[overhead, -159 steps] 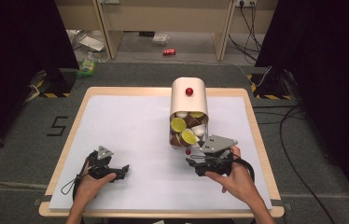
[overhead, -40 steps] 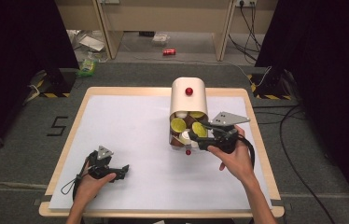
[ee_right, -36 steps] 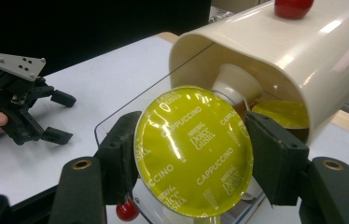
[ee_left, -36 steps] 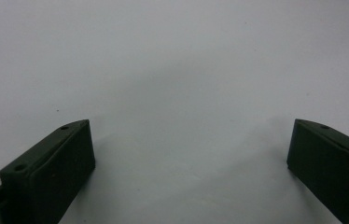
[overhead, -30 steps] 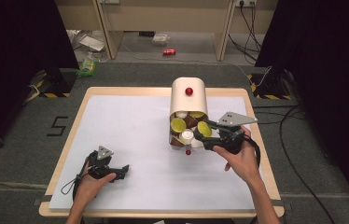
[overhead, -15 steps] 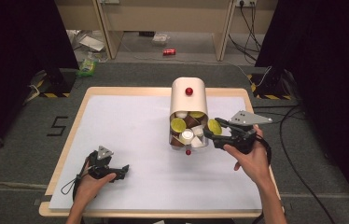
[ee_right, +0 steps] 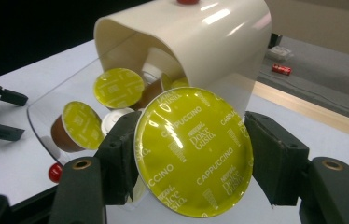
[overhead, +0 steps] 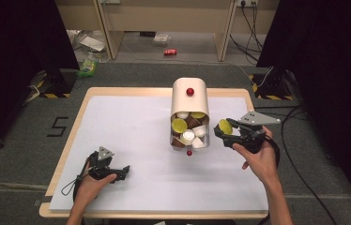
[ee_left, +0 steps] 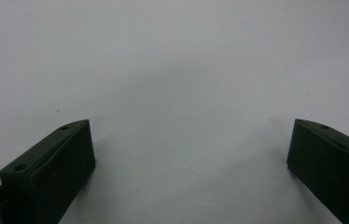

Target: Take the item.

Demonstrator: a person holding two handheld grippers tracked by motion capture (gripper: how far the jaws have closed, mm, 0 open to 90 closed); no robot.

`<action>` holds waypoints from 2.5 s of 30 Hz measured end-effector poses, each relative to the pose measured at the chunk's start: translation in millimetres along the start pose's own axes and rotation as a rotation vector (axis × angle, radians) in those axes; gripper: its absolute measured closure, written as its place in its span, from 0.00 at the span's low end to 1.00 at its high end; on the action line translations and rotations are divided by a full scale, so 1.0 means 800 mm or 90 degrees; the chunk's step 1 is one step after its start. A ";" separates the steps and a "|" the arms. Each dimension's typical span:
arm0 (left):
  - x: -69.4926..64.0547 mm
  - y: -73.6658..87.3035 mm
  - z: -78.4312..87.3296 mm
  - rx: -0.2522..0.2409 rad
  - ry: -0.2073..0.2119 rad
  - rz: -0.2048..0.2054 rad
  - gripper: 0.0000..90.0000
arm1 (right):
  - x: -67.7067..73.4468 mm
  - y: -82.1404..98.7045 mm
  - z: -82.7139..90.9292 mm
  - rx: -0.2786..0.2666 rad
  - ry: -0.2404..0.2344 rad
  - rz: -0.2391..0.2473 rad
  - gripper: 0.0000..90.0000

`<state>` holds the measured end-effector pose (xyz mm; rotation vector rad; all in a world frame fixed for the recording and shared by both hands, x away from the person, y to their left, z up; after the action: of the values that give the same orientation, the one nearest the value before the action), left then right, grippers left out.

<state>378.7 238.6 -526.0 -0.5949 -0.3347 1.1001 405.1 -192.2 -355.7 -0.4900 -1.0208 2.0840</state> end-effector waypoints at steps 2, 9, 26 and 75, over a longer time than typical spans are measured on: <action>0.000 0.000 0.000 0.000 0.000 0.000 0.00 | -0.003 0.002 -0.001 0.003 0.001 -0.003 0.45; 0.000 0.000 0.000 0.000 0.000 0.000 0.00 | -0.019 0.013 -0.006 0.016 0.018 -0.018 0.44; 0.000 0.000 0.000 -0.001 0.001 0.001 0.00 | -0.040 0.034 -0.024 0.037 0.034 -0.037 0.44; 0.000 0.000 0.000 -0.001 0.001 0.000 0.00 | -0.071 0.110 -0.109 0.158 0.075 -0.068 0.44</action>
<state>378.7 238.9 -526.0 -0.5966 -0.3341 1.1001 454.6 -227.0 -478.1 -0.4161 -0.6930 2.0254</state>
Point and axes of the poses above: each handheld gripper's, and its own axes: z roughly backward along the jaws, y roughly out of its underside, x roughly to its left, the point moved 3 cm from there along -z, roughly forward along the jaws, and after that the axes turned 10 degrees about x, right-handed, at the moved point
